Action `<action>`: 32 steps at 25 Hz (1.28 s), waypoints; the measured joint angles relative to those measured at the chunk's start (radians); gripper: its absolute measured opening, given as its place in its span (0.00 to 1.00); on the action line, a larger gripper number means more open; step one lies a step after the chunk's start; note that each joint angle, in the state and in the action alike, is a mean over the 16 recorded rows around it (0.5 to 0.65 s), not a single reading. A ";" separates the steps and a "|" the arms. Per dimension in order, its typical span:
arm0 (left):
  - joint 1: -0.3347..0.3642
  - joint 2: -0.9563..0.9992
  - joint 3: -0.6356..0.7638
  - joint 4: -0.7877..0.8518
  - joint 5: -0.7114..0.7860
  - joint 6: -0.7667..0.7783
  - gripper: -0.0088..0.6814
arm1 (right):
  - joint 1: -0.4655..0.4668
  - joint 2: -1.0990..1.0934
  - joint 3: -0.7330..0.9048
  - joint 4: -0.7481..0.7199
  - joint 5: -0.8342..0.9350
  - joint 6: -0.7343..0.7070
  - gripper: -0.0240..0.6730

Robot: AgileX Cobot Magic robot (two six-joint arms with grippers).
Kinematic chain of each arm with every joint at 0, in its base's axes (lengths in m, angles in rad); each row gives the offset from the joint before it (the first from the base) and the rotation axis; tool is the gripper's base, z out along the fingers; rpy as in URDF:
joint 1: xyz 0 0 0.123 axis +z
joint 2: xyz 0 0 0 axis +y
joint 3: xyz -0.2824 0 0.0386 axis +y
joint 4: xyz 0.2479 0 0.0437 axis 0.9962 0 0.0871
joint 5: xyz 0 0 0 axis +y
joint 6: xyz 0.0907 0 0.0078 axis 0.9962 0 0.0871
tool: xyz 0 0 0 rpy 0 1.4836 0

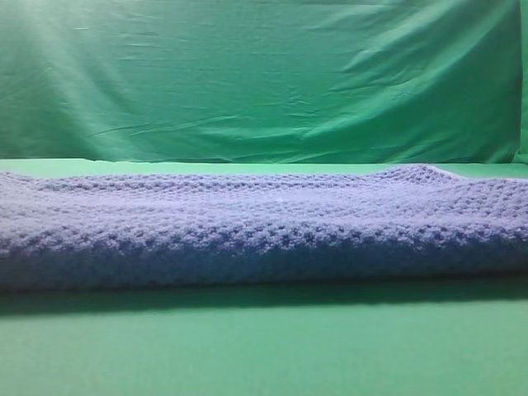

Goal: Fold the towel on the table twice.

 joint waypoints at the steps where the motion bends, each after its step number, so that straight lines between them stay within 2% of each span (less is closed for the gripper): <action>1: 0.005 0.000 0.000 0.000 0.000 0.000 0.01 | -0.006 0.000 0.000 0.000 0.000 0.000 0.03; 14: 0.012 0.000 0.000 -0.025 0.001 0.006 0.01 | -0.014 0.000 0.000 -0.001 0.000 0.000 0.03; 32: 0.012 0.000 0.000 -0.056 0.004 0.192 0.01 | -0.014 0.000 -0.001 -0.001 0.022 -0.035 0.03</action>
